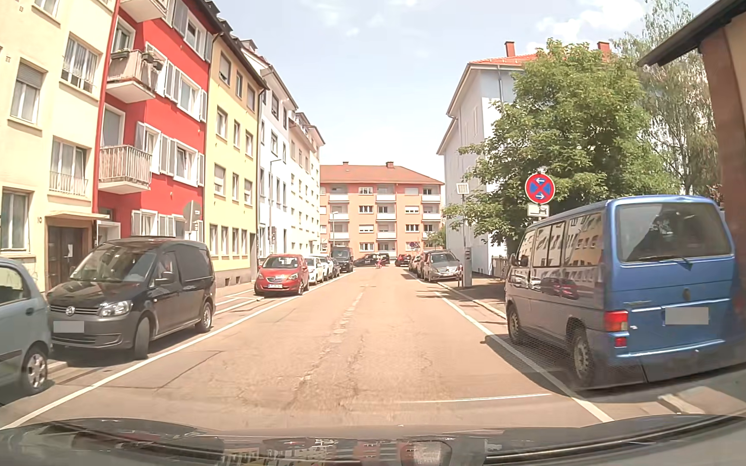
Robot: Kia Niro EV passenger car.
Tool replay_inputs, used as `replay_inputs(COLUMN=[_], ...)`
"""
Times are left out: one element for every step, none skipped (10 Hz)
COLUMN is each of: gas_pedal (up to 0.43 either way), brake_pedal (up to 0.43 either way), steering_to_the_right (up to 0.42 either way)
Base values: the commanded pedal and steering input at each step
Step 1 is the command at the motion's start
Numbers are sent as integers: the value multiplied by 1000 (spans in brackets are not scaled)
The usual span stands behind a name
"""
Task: Follow the waypoints while adhering to traffic rules and regulations
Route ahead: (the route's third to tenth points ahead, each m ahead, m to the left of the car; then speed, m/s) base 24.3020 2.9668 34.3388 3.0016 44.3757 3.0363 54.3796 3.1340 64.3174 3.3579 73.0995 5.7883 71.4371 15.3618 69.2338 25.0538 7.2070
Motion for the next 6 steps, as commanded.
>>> replay_inputs(gas_pedal=[8, 8, 20, 20, 20, 28], brake_pedal=[0, 0, 0, 0, 0, 0], steering_to_the_right=[-5, -5, -4, -4, -3, -3])
